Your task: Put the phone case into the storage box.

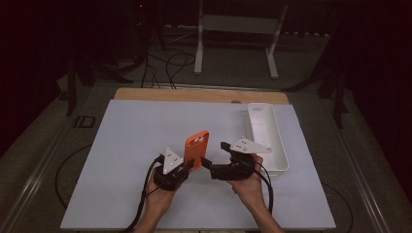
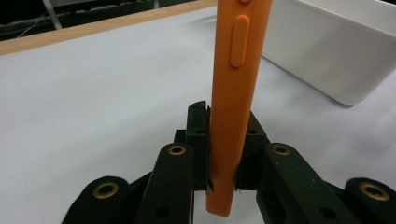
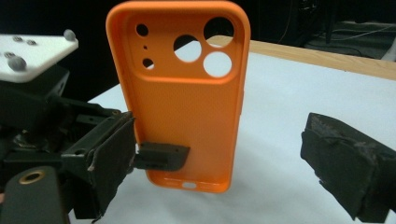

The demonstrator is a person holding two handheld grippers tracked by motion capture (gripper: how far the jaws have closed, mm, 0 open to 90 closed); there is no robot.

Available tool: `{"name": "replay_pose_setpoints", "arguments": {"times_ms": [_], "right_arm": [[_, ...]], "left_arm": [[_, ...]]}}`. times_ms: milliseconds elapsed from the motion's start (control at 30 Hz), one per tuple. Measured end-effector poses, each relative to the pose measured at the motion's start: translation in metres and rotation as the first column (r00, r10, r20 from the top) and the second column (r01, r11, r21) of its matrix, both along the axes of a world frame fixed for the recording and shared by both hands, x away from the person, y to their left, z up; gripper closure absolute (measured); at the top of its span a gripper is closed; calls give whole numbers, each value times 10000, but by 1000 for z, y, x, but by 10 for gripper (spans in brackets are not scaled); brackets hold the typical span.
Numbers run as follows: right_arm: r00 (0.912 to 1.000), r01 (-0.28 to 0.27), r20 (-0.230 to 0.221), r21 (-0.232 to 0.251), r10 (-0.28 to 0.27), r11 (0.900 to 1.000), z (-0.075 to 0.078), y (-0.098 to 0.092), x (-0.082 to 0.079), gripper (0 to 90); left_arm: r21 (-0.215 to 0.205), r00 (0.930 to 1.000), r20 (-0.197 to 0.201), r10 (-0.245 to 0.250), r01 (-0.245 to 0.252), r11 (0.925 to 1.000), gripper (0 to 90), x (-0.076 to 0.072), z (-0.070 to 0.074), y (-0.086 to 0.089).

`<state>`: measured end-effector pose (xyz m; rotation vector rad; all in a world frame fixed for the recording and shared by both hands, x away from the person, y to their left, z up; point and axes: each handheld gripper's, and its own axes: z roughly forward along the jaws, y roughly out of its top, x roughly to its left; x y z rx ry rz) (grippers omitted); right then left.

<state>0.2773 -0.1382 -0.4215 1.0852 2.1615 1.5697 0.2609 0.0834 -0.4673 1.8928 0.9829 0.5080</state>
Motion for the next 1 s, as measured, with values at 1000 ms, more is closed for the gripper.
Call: {"name": "replay_pose_setpoints", "arguments": {"times_ms": [1000], "right_arm": [[9996,263,-45,100,-262,9996,12,28,9,90]], "left_arm": [[316,10000,86,46,-49,9995,805,-4,-3,-8]]}}
